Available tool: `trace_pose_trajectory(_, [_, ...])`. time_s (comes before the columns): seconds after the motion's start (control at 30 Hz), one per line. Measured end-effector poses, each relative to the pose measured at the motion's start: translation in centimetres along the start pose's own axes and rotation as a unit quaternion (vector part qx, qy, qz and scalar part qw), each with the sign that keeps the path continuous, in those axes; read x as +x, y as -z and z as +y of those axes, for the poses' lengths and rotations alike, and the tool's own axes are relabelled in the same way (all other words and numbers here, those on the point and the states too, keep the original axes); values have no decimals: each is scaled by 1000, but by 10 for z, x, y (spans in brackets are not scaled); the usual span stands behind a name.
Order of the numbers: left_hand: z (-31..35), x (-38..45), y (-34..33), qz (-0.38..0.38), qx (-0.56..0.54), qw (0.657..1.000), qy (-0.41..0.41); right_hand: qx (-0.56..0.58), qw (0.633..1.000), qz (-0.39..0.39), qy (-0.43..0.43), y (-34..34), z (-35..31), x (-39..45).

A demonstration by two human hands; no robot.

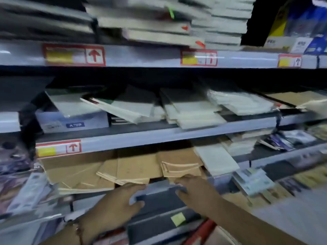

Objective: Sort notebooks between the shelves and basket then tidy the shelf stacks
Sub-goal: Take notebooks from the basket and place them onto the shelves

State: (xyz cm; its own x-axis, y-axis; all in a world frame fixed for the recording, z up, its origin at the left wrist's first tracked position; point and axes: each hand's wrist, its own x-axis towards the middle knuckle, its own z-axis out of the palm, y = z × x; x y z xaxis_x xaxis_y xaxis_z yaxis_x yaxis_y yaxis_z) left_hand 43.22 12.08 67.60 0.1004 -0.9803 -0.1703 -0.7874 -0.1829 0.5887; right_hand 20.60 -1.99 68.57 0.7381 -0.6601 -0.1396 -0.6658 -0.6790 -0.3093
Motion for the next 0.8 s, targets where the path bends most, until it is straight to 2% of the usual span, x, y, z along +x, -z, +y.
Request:
trace_pose_trajectory(0.13, [-12,59,-117,-114,17,992,42,-20,991,-92,-93,-93,100,-32])
trace_pose_trajectory(0.23, [-22,85,-209,-192,47,977,78,9,970,-165,-179,-162,161,-64])
trace_pose_trajectory(0.43, [-43,128,-375,-314,100,932,153,51,939,-235,-246,-300,265,-100])
trace_pose_trajectory(0.63, [-71,182,-513,-324,133,925,149,77,912,-269,-298,-410,345,-96])
trace_pose_trajectory(0.8, [-102,234,-607,-290,114,935,171,23,913,-315,-258,-491,396,-91])
